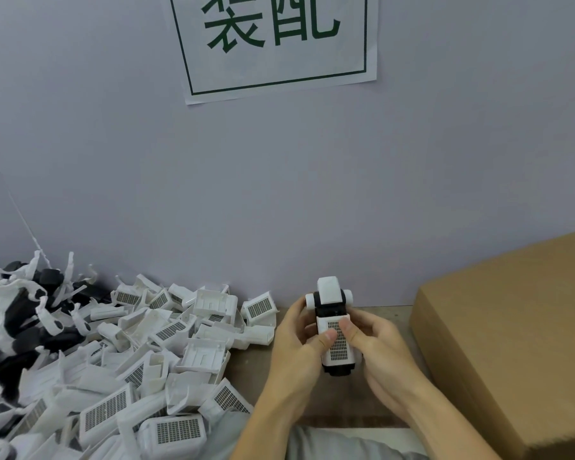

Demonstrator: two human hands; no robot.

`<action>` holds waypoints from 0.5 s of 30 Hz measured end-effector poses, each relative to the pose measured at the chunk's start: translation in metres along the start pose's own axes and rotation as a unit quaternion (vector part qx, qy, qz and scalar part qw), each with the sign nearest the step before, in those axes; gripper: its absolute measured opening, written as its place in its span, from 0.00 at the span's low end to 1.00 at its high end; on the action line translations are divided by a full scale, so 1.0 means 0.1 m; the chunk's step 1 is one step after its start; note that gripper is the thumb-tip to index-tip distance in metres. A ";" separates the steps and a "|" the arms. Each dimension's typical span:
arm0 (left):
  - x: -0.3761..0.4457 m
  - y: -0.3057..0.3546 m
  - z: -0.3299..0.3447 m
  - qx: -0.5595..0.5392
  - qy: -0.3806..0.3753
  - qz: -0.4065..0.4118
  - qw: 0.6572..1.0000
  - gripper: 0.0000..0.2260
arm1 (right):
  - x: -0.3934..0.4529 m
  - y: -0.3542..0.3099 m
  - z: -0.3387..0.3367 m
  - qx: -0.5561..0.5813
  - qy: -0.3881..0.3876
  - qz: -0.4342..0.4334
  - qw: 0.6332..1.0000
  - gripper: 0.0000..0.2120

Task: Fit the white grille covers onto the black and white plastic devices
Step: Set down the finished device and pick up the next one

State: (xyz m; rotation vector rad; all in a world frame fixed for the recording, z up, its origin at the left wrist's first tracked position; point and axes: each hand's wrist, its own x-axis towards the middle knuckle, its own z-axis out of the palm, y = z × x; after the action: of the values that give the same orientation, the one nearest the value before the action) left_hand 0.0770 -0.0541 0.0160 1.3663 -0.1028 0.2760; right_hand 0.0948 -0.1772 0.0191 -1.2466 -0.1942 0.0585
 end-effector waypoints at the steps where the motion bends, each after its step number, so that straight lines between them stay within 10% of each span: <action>1: 0.00 0.01 0.00 -0.005 0.003 -0.001 1.000 0.20 | 0.00 0.00 0.00 0.002 0.002 -0.003 1.000 0.10; 15: -0.01 0.01 0.08 0.060 0.073 0.027 0.995 0.16 | 0.05 0.10 0.06 -0.098 0.076 -0.037 0.992 0.04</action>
State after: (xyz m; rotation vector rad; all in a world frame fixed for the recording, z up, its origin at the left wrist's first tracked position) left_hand 0.0763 -0.0616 0.0180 1.4590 -0.0015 0.4329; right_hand 0.0989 -0.1680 0.0115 -1.4329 -0.1155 -0.1226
